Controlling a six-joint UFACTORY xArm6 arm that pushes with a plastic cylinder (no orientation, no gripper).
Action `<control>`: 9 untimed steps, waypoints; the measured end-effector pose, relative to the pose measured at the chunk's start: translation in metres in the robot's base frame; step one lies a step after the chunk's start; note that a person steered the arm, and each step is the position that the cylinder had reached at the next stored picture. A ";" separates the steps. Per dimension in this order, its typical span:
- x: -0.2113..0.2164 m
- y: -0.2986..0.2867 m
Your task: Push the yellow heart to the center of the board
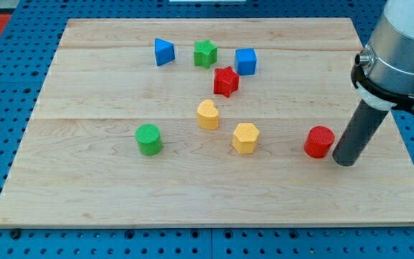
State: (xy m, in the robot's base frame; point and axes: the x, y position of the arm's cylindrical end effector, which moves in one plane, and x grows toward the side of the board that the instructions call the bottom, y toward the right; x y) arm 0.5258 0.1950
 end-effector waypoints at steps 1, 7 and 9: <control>0.002 0.002; -0.131 -0.170; -0.085 -0.156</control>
State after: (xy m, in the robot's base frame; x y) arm 0.4412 0.0386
